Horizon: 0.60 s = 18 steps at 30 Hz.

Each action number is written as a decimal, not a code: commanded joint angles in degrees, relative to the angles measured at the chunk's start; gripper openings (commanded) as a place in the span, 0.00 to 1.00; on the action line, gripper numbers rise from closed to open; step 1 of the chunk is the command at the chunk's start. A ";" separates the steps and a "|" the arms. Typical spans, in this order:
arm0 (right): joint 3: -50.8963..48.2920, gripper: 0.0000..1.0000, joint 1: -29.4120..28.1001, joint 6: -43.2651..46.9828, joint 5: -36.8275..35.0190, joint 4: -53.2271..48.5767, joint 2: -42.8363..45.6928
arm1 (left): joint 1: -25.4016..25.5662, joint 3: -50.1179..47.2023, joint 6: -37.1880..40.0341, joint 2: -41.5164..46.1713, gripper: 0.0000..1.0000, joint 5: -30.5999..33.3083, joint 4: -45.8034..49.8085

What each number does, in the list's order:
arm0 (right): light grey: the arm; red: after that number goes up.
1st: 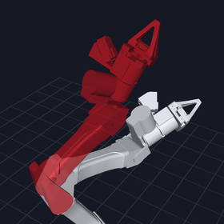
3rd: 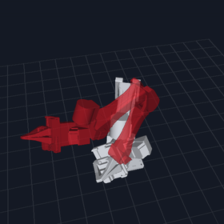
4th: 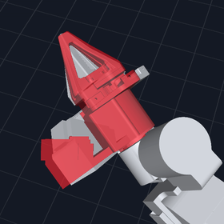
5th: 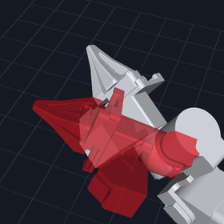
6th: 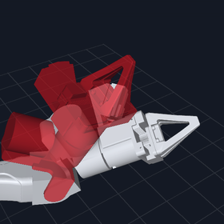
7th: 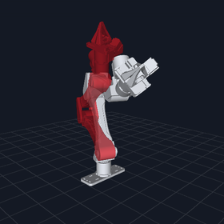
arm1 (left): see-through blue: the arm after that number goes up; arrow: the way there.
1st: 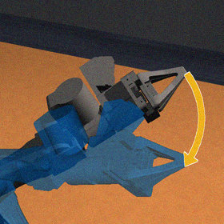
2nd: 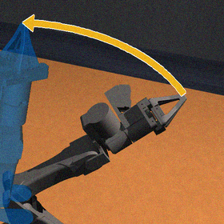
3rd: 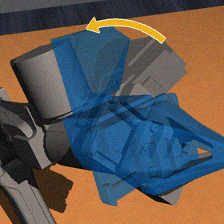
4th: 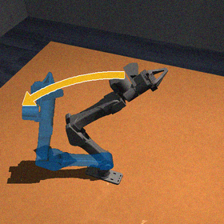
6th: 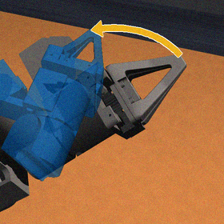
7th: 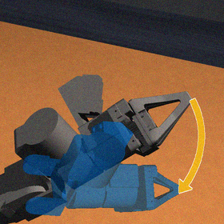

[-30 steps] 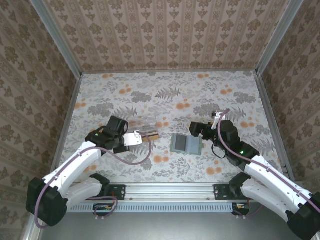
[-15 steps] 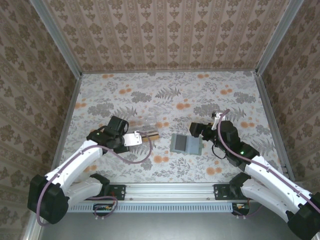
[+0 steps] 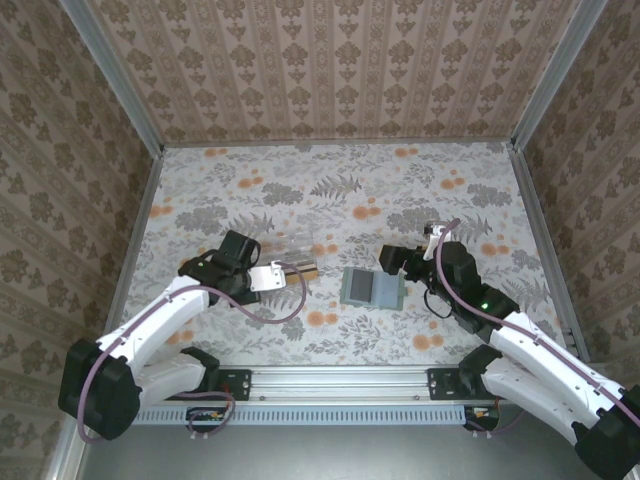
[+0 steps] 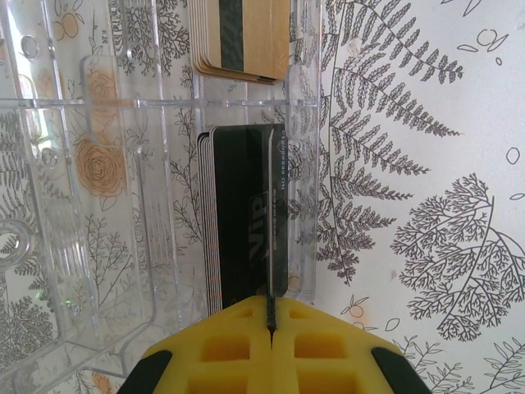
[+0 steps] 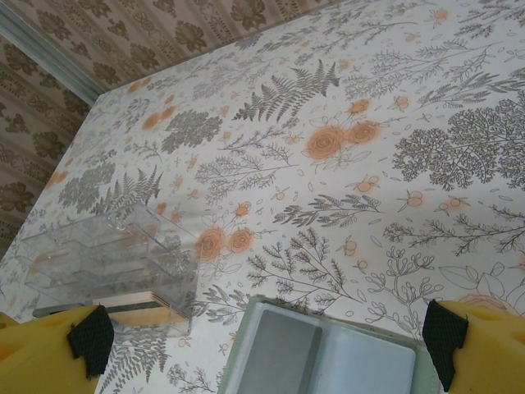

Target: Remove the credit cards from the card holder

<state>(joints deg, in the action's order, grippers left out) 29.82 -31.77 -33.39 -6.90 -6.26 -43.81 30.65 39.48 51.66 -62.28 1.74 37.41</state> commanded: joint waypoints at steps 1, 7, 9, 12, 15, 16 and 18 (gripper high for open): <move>-0.56 1.00 -0.05 -0.89 0.40 -0.60 0.93 | -0.40 0.75 -0.95 -0.99 0.00 0.17 -0.13; -0.64 1.00 -0.05 -0.94 0.29 -0.76 0.92 | -0.42 0.23 -1.36 -1.69 0.00 0.28 -1.64; -0.65 1.00 -0.05 -0.98 0.22 -0.66 1.05 | -0.42 0.15 -1.34 -2.04 0.00 0.45 -1.86; -0.76 1.00 -0.05 -1.07 -0.08 -0.67 0.96 | -0.51 -0.11 -1.65 -2.56 0.00 1.10 -2.45; -0.82 1.00 0.04 -1.07 -0.14 -0.75 1.01 | -0.51 -0.26 -1.61 -2.98 0.00 1.23 -2.59; -0.82 1.00 0.04 -1.11 -0.21 -0.77 1.12 | -0.53 -0.36 -1.59 -3.02 0.00 1.34 -2.76; -0.82 1.00 0.04 -1.04 -0.21 -0.84 1.18 | -0.56 -0.52 -1.81 -3.19 0.00 1.39 -2.91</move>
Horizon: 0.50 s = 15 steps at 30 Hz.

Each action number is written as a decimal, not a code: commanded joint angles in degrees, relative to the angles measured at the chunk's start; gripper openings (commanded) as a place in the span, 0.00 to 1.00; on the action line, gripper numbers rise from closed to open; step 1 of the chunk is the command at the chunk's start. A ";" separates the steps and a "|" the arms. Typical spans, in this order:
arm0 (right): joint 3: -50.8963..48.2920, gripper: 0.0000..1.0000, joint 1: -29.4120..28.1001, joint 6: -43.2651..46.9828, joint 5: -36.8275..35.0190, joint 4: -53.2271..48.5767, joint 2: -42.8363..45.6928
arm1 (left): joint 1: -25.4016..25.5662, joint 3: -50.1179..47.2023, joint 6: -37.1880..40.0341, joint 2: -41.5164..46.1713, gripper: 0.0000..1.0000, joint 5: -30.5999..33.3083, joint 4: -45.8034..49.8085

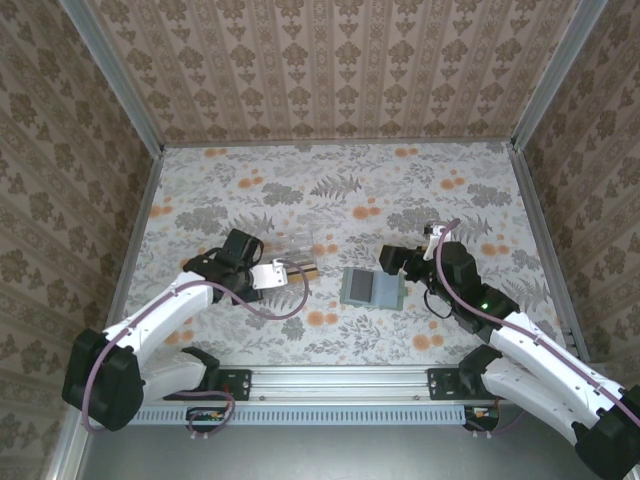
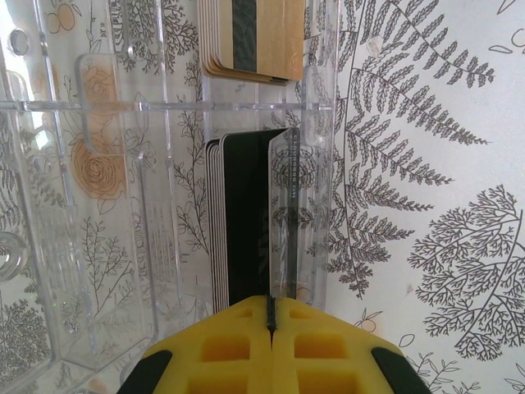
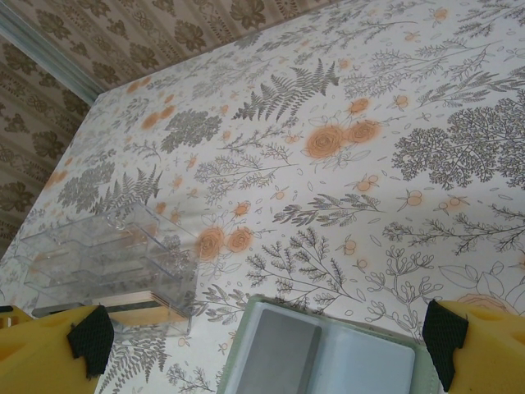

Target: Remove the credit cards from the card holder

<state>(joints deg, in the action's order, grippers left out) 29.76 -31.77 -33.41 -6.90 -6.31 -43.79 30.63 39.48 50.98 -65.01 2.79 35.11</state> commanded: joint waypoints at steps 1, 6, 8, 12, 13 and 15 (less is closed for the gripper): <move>-0.72 1.00 0.04 -1.05 -0.19 -0.78 1.21 | -0.55 -0.59 -1.40 -0.55 0.00 0.51 -0.66; -0.92 1.00 0.13 -1.13 -0.56 -1.03 1.84 | -0.54 -0.99 -1.49 -0.29 0.14 1.69 -0.80; -1.17 1.00 0.12 -1.22 -0.79 -0.89 2.28 | -0.53 -0.99 -1.41 -0.29 0.14 1.76 -0.75; -1.29 1.00 0.21 -1.35 -0.70 -0.75 2.57 | -0.53 -0.90 -1.62 -0.46 0.17 2.05 -1.40; -1.28 1.00 0.22 -1.23 -0.75 -0.81 2.57 | -0.53 -0.82 -1.68 -0.59 0.18 2.22 -1.36; -1.19 1.00 0.22 -1.23 -0.74 -1.03 2.65 | -0.58 -0.55 -1.67 -1.02 0.18 2.15 -1.12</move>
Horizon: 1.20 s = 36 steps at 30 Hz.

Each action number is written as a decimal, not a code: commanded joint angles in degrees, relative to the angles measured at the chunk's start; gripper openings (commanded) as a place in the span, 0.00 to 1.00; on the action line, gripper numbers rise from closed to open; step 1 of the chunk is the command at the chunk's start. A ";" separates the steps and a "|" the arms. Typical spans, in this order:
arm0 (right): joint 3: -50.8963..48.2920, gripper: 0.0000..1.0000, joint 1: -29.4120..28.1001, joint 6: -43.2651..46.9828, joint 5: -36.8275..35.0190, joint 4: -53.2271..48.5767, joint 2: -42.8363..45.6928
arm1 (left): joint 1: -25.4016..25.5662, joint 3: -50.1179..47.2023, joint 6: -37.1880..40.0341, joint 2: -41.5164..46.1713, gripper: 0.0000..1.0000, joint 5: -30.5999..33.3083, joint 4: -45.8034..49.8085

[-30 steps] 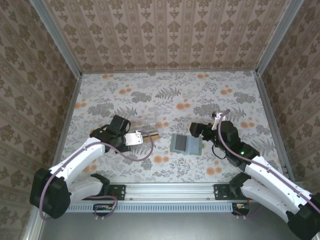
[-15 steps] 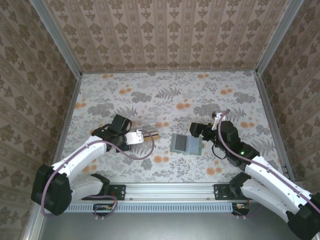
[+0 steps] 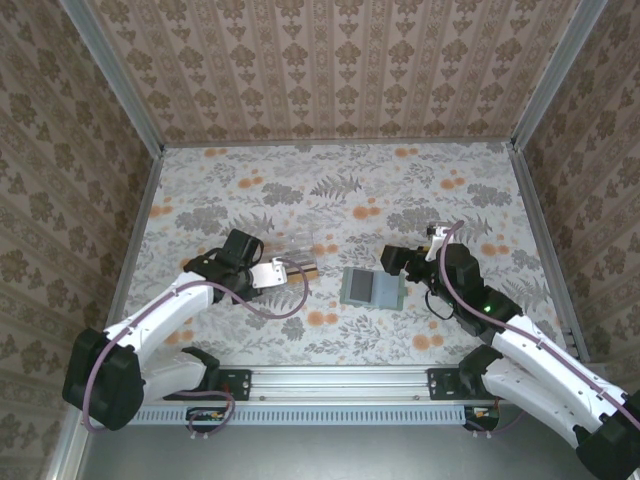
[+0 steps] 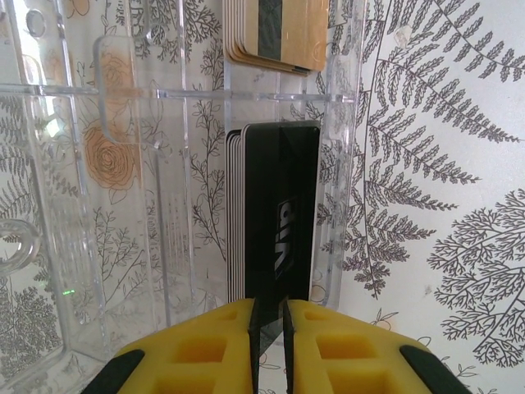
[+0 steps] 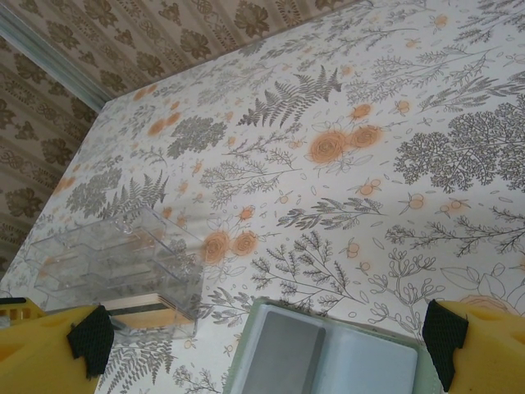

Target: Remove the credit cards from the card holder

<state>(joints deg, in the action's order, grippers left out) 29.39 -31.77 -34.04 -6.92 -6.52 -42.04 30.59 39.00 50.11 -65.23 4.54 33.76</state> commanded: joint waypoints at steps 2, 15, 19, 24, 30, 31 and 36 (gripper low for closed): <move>-0.90 1.00 0.22 -0.59 -0.63 -0.77 1.00 | -0.44 0.28 -0.73 -0.99 0.19 0.38 0.35; -1.00 1.00 0.40 -0.76 -0.20 -0.50 0.33 | -0.53 4.86 -1.71 2.11 0.45 -7.11 5.65; -1.18 1.00 0.39 -0.67 -0.04 -0.10 0.23 | -0.05 3.63 -0.03 1.95 0.54 -8.45 7.06; -0.87 1.00 0.48 -0.76 0.84 0.12 -1.08 | 0.17 2.14 -0.11 1.44 0.57 -5.71 4.52; -0.80 1.00 0.49 -0.68 0.85 0.00 -1.26 | 0.66 0.94 0.67 -0.32 0.59 -4.20 2.77; -0.82 1.00 0.57 -0.67 0.85 -0.01 -1.29 | 0.77 0.76 0.72 -0.49 0.60 -3.98 2.54; -0.82 1.00 0.57 -0.76 1.04 -0.06 -1.19 | 0.96 0.46 0.43 -1.35 0.60 -1.46 0.77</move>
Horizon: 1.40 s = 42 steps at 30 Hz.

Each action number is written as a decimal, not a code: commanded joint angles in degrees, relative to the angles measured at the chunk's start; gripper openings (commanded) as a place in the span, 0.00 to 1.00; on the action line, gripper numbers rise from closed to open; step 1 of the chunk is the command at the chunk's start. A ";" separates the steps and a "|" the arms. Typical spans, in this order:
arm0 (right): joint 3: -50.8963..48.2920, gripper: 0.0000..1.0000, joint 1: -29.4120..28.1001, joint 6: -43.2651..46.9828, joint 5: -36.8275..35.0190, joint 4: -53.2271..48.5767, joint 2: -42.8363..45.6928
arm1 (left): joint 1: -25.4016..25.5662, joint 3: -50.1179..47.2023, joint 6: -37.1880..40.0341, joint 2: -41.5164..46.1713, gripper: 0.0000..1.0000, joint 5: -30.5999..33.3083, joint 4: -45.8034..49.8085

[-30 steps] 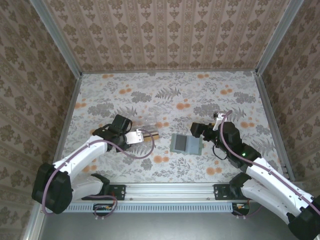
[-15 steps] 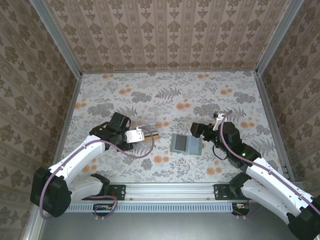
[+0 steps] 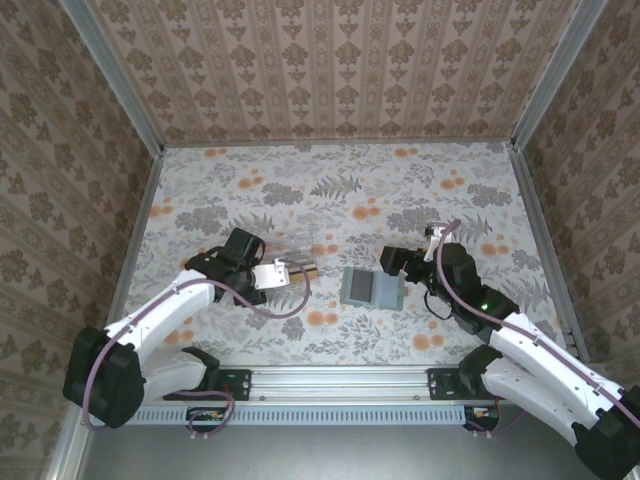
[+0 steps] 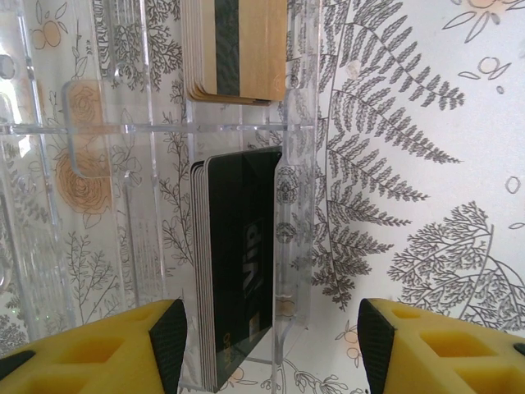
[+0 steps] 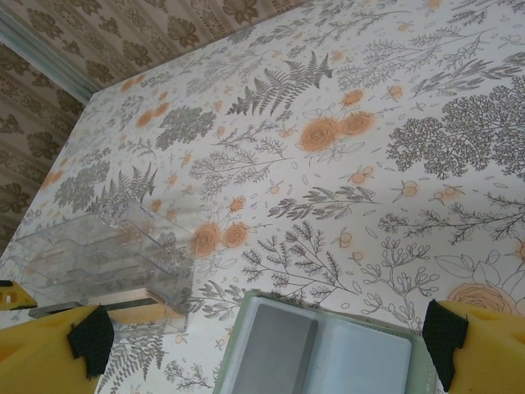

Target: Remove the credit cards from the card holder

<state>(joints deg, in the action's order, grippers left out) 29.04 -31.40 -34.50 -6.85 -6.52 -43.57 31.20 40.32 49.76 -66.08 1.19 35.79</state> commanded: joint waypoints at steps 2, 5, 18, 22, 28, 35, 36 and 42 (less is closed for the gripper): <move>-0.44 1.00 0.17 -0.30 1.13 -0.06 0.44 | 0.44 -1.02 1.04 -0.97 0.60 2.75 -1.94; -0.31 1.00 0.19 -0.32 1.44 -0.07 0.46 | 0.51 -1.21 0.94 -1.38 0.59 4.21 -3.22; -0.29 1.00 0.19 -0.33 1.79 -0.35 0.57 | 0.48 0.02 0.43 -3.43 0.52 7.94 -4.63; -0.21 1.00 0.28 -0.65 2.43 -0.28 0.20 | 0.35 0.11 0.52 -3.79 0.50 8.78 -4.80; 0.14 1.00 0.28 -0.81 3.05 -0.53 -0.33 | 0.00 0.79 -0.32 -4.22 0.48 10.31 -5.44; 0.14 1.00 0.25 -0.84 3.04 -0.67 -0.27 | -0.18 1.41 -1.07 -4.67 0.48 10.46 -4.90; 0.14 1.00 0.24 -0.83 3.06 -0.58 -0.28 | -0.18 1.38 -1.20 -4.59 0.48 10.66 -4.94; 0.14 1.00 0.30 -0.90 3.02 -0.51 -0.37 | -0.18 1.44 -1.04 -3.20 0.49 8.30 -3.28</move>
<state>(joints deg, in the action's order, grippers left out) 29.04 -31.40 -34.70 -4.27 -6.63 -43.90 31.42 40.42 49.50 -70.39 10.83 30.59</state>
